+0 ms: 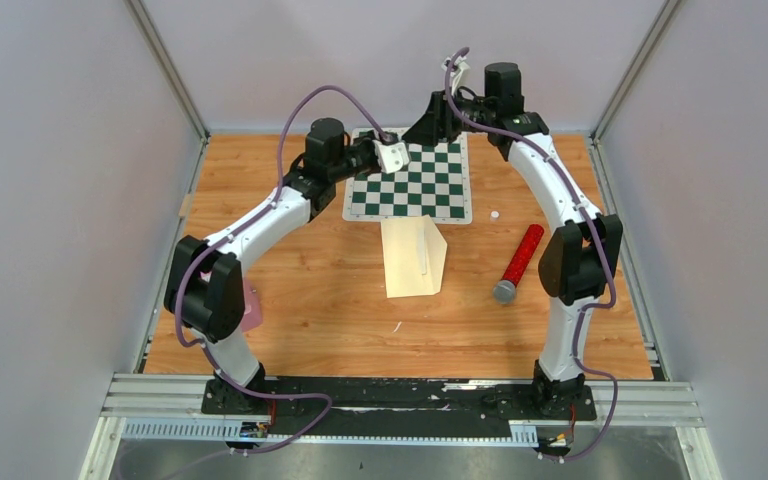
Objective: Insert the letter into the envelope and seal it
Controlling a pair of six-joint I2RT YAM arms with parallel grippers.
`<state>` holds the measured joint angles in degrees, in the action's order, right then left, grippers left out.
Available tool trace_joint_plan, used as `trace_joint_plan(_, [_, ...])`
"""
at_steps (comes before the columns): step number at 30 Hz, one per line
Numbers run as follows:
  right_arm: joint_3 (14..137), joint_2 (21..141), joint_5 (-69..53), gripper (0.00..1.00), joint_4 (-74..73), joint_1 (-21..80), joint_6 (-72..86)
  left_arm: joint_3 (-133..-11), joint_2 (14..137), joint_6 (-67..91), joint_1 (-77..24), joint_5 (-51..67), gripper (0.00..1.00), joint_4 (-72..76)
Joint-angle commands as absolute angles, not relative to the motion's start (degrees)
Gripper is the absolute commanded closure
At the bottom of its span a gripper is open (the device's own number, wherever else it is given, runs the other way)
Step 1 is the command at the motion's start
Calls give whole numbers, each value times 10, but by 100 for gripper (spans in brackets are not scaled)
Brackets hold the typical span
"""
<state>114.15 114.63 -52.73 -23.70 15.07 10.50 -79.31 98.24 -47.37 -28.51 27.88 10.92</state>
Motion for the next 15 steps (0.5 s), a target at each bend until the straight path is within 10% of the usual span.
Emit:
trace_joint_plan(1, [1146, 1121, -522, 37, -213, 150, 114, -820, 982, -426, -286, 297, 100, 81])
trace_joint_plan(15, [1179, 1146, -537, 45, -278, 152, 82, -845, 1007, -433, -286, 286, 100, 67])
